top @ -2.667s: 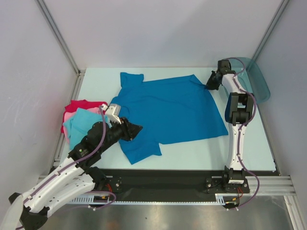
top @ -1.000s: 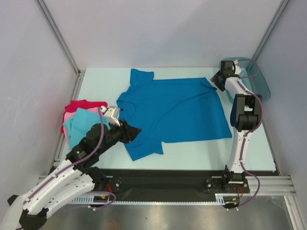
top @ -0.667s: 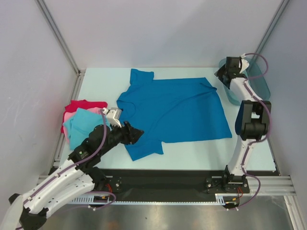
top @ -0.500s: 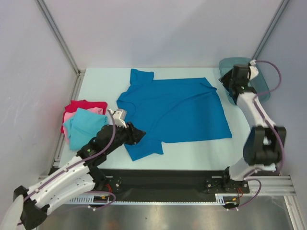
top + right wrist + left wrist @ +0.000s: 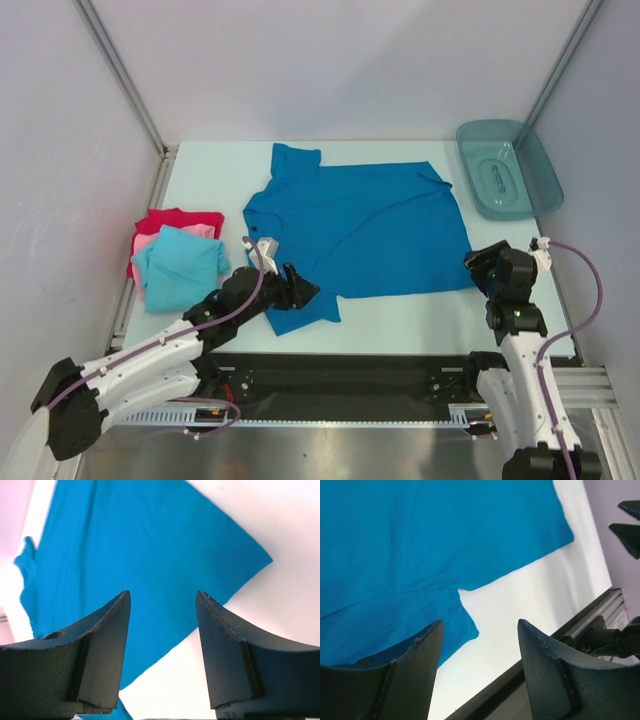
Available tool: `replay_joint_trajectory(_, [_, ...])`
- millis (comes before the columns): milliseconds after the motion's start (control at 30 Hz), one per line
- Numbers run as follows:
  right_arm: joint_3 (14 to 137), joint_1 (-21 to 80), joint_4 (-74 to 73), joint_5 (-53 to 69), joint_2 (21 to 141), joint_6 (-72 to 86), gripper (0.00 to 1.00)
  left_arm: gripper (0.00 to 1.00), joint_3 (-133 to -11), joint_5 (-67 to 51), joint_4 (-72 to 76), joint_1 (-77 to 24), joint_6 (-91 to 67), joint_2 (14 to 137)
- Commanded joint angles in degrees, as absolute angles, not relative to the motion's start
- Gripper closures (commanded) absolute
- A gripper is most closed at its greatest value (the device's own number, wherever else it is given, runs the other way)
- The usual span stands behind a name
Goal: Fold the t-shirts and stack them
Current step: Fold the tshirt
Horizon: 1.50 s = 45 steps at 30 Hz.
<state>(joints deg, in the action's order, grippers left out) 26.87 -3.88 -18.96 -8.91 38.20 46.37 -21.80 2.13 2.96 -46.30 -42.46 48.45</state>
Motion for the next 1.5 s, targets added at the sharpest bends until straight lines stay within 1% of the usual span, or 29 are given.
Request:
replay_joint_trajectory(0, [25.42,-3.78,-21.35,-6.95,31.83,45.79,0.4,0.35,-20.31,1.93,6.07,-47.02,-44.12,44.75])
replay_joint_trajectory(167, [20.05,-3.17,-24.25,-3.43,24.27,47.02,0.39,0.47,-17.15,3.51,2.29,-47.2,-44.73,39.21])
replay_joint_trajectory(233, [18.64,-2.64,-24.78,-2.72,22.24,47.37,0.4,0.48,-16.18,3.95,1.24,-47.46,-45.26,37.28])
replay_joint_trajectory(367, [15.48,-0.45,-25.49,-3.6,21.36,47.64,0.4,0.44,-13.28,5.18,-1.84,-48.51,-46.23,34.2])
replay_joint_trajectory(467, [14.33,-0.18,-26.45,-4.13,21.18,47.98,0.4,0.44,-11.0,6.06,-2.63,-48.78,-47.19,32.61])
replay_joint_trajectory(633, [15.47,-0.18,-28.3,-5.27,21.88,50.88,0.4,0.47,-8.79,7.12,-2.72,-49.83,-48.86,34.18])
replay_joint_trajectory(800, [15.03,-0.18,-27.16,-4.31,24.52,52.12,0.4,0.49,-10.02,9.05,-5.62,-51.94,-49.31,36.65])
replay_joint_trajectory(1000, [14.77,-0.18,-24.53,-4.39,28.55,51.94,0.39,0.51,-13.88,11.94,-16.33,-53.43,-49.74,37.62])
replay_joint_trajectory(1100, [14.94,-0.44,-23.12,-4.05,31.19,52.29,0.39,0.51,-14.85,13.53,-21.26,-54.14,-50.8,37.36])
replay_joint_trajectory(1133, [14.94,-0.61,-22.77,-3.78,31.72,52.56,0.39,0.5,-15.03,13.8,-23.01,-54.23,-50.97,37.27])
replay_joint_trajectory(1233, [14.59,-2.02,-21.8,-2.64,33.22,52.91,0.39,0.49,-15.2,14.41,-25.3,-54.32,-51.59,36.22])
replay_joint_trajectory(1367, [14.15,-6.84,-20.57,-0.62,34.01,52.3,0.39,0.49,-15.21,15.38,-27.51,-54.32,-51.86,34.55])
replay_joint_trajectory(1467, [14.33,-9.74,-19.6,3.33,35.59,50.89,0.39,0.49,-14.94,15.47,-28.04,-54.32,-52.12,34.19])
